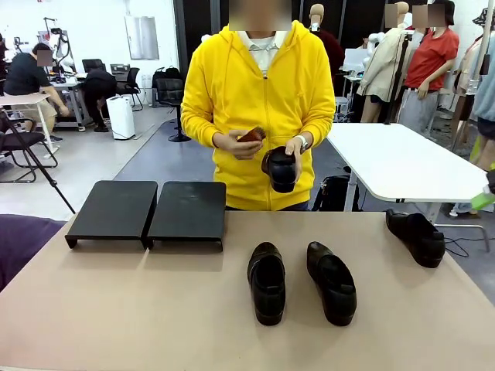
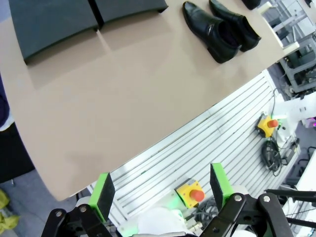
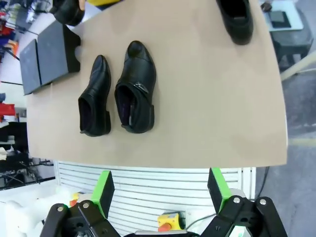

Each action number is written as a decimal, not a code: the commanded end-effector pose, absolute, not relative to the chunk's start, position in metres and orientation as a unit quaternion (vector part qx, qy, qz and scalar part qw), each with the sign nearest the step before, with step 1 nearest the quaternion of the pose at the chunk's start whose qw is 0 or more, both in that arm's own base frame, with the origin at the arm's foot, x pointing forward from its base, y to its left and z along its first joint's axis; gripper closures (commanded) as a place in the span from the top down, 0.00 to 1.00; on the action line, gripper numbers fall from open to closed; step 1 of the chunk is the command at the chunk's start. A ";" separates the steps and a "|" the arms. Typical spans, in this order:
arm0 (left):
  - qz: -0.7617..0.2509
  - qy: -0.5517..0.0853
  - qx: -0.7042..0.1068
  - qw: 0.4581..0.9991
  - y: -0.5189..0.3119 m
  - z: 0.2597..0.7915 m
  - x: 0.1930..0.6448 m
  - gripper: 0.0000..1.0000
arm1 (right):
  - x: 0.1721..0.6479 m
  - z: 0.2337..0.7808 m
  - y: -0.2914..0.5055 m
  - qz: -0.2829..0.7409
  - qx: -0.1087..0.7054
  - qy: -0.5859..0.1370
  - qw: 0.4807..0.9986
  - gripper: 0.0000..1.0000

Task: Organize the shoes by placing them on the stand.
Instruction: Pick up one Shoe and place it in the middle of the table.

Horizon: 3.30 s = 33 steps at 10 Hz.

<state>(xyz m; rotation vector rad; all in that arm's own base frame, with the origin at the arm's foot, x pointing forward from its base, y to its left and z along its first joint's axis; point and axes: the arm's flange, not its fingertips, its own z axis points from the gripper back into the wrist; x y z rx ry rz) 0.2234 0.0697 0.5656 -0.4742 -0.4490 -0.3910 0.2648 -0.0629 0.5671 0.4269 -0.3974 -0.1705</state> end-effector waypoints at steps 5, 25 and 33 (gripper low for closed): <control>-0.197 -0.220 -0.236 0.926 0.072 0.566 0.222 1.00 | 0.361 0.532 0.043 0.029 0.186 -0.214 0.959 1.00; -0.197 -0.220 -0.236 0.926 0.072 0.566 0.222 1.00 | 0.161 0.567 -0.192 -0.191 0.273 -0.256 0.908 1.00; -0.197 -0.220 -0.236 0.926 0.072 0.566 0.222 1.00 | 0.380 0.493 0.163 0.046 0.156 -0.116 0.980 1.00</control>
